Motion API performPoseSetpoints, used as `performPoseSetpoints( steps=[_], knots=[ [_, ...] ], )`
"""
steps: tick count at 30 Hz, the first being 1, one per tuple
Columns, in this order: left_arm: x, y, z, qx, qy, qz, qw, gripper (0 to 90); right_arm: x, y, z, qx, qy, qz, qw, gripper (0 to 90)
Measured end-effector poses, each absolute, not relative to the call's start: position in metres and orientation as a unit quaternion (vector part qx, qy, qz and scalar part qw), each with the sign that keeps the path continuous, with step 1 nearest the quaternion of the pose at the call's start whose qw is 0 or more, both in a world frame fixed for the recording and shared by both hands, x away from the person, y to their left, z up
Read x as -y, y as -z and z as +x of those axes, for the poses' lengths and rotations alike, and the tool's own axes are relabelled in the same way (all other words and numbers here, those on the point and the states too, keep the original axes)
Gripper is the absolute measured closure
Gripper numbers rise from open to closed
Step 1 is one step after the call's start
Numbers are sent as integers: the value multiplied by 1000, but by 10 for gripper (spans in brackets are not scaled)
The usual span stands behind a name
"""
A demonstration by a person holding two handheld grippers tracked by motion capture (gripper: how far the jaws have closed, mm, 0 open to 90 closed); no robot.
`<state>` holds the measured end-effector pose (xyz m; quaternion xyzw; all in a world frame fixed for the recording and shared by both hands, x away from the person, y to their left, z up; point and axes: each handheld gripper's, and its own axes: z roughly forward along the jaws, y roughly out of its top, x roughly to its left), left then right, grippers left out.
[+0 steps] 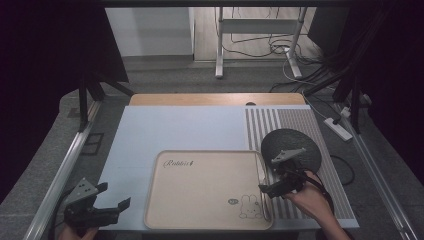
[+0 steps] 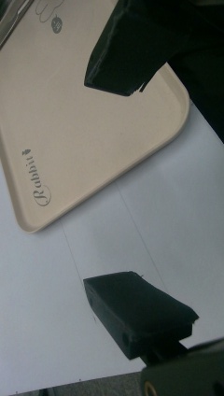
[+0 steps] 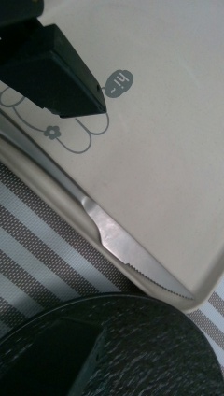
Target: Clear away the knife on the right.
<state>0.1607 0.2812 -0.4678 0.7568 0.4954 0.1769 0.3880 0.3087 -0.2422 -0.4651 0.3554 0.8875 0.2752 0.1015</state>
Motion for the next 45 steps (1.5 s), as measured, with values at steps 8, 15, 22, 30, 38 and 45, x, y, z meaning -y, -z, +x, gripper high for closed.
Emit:
performPoseSetpoints(
  steps=[8,15,22,30,38,45],
  knots=[
    [-281,468,161,-496,-177,757,387,66,251,465,303,-884,-281,360,101,0],
    [-282,468,161,-496,-177,756,389,66,259,465,298,-880,-281,368,107,0],
    [-282,468,161,-496,-177,755,390,66,270,463,290,-872,-286,382,114,0],
    [-282,468,161,-497,-177,755,389,66,283,460,280,-860,-296,398,122,0],
    [-282,468,161,-500,-178,754,388,65,295,460,273,-852,-296,412,126,0],
    [-282,468,161,-500,-178,754,388,65,304,456,266,-842,-306,423,136,0]
  ],
)
